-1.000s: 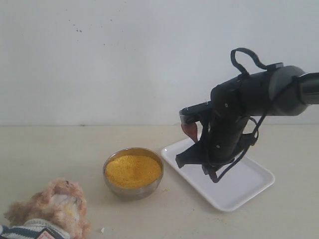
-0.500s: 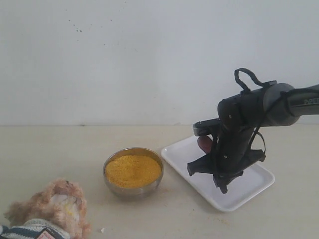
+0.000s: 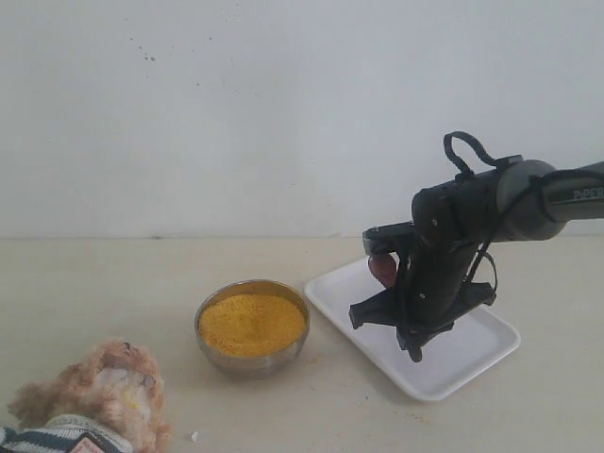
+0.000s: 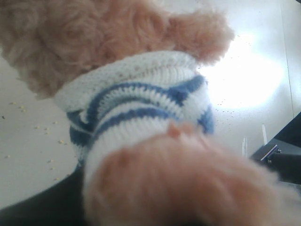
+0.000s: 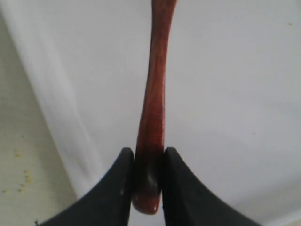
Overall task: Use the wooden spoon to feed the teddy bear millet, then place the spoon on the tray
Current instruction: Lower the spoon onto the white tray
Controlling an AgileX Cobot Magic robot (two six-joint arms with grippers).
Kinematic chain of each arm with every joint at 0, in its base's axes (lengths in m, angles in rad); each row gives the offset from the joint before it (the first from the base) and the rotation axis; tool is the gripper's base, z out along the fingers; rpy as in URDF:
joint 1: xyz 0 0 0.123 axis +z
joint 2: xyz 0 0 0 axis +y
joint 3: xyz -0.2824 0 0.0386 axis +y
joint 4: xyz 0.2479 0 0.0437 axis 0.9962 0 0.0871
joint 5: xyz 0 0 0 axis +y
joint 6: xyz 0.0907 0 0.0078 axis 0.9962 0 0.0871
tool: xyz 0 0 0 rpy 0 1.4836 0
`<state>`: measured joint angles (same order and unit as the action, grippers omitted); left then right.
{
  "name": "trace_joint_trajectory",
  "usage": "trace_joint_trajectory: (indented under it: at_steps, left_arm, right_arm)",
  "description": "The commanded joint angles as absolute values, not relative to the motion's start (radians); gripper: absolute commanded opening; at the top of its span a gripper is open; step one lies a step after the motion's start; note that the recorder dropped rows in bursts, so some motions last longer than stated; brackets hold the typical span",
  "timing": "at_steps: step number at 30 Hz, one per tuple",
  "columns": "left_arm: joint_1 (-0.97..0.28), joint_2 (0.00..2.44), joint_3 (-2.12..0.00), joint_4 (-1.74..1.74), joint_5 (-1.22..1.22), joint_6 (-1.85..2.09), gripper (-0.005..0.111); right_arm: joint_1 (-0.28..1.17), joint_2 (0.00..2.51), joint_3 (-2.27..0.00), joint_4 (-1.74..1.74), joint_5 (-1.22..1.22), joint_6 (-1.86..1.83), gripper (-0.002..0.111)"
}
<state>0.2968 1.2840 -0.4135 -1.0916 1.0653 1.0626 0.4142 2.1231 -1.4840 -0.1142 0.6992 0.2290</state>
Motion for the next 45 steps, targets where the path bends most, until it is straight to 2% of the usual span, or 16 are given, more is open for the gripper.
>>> trace_joint_trajectory:
  at_steps: [1, 23, 25, 31, 33, 45]
  left_arm:
    - [0.298, 1.285, -0.412, -1.110, 1.088, 1.067, 0.004]
    - [0.298, 1.285, -0.412, -1.110, 1.088, 1.067, 0.004]
    - [0.298, 1.285, -0.412, -1.110, 1.088, 1.067, 0.004]
    - [0.298, 1.285, -0.412, -1.110, 1.088, 1.067, 0.004]
    - [0.298, 1.285, -0.412, -1.110, 1.088, 1.067, 0.004]
    - [0.298, 1.285, -0.412, -1.110, 1.088, 1.067, 0.004]
  right_arm:
    - [0.408, 2.131, -1.493, -0.114, 0.683, 0.222, 0.000]
    - [0.408, 2.165, -1.493, -0.114, 0.712, 0.195, 0.000]
    - [0.408, 2.165, -1.493, -0.114, 0.714, 0.191, 0.004]
    - [0.408, 2.163, -1.493, -0.108, 0.716, 0.191, 0.034]
    - [0.408, 2.162, -1.493, -0.106, 0.718, 0.191, 0.040]
    - [0.408, 2.028, -1.487, -0.088, 0.677, 0.167, 0.041]
